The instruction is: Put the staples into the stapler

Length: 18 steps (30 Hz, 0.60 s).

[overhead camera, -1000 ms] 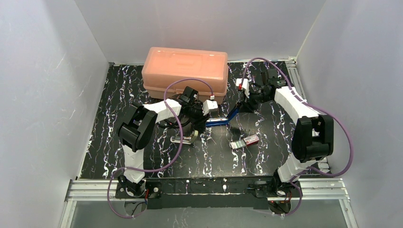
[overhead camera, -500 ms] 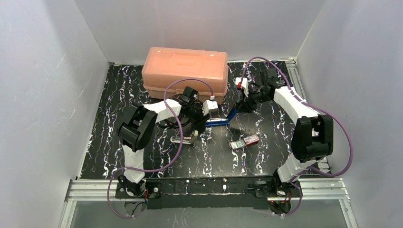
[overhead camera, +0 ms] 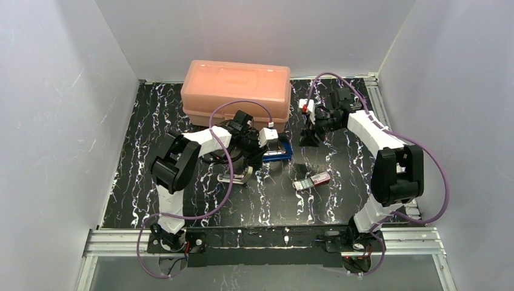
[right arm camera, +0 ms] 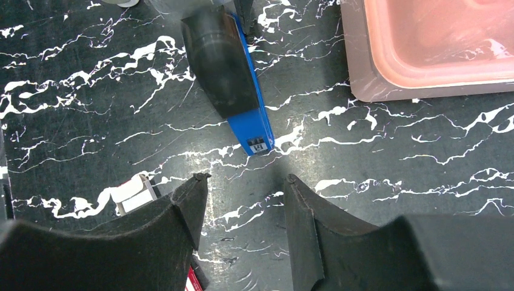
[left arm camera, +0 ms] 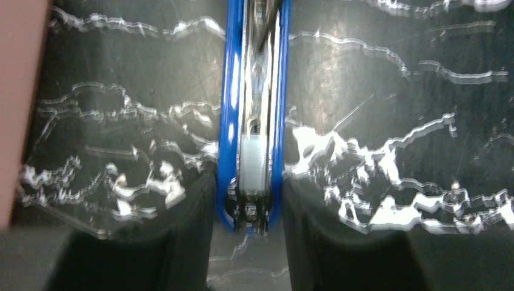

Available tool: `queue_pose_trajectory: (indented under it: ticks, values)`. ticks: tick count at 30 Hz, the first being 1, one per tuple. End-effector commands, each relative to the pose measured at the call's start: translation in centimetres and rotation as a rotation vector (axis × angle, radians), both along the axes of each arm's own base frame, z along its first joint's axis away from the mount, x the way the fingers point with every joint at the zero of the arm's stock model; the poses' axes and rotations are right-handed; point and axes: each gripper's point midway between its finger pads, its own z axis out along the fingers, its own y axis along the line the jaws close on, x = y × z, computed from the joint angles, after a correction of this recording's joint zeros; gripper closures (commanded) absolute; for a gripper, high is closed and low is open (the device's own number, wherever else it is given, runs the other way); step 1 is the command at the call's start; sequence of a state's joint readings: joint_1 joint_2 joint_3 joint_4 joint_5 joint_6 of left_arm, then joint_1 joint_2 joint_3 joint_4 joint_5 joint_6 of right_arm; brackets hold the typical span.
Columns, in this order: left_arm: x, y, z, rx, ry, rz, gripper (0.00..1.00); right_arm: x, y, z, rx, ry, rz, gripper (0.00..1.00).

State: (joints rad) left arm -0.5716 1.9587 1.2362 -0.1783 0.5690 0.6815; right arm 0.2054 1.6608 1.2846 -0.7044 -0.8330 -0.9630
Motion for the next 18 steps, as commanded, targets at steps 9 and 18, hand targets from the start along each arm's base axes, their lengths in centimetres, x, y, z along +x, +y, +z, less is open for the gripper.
queue_pose_trajectory:
  ticks: [9, 18]
  values:
    - [-0.6, -0.7, 0.5, -0.017, 0.038, -0.014, 1.0, 0.6, 2.3, -0.4, 0.044, 0.023, 0.018, 0.41]
    - [-0.7, -0.7, 0.6, -0.03, 0.035, -0.018, 1.0, 0.5, 4.7, -0.8, 0.09, 0.008, 0.066, 0.33]
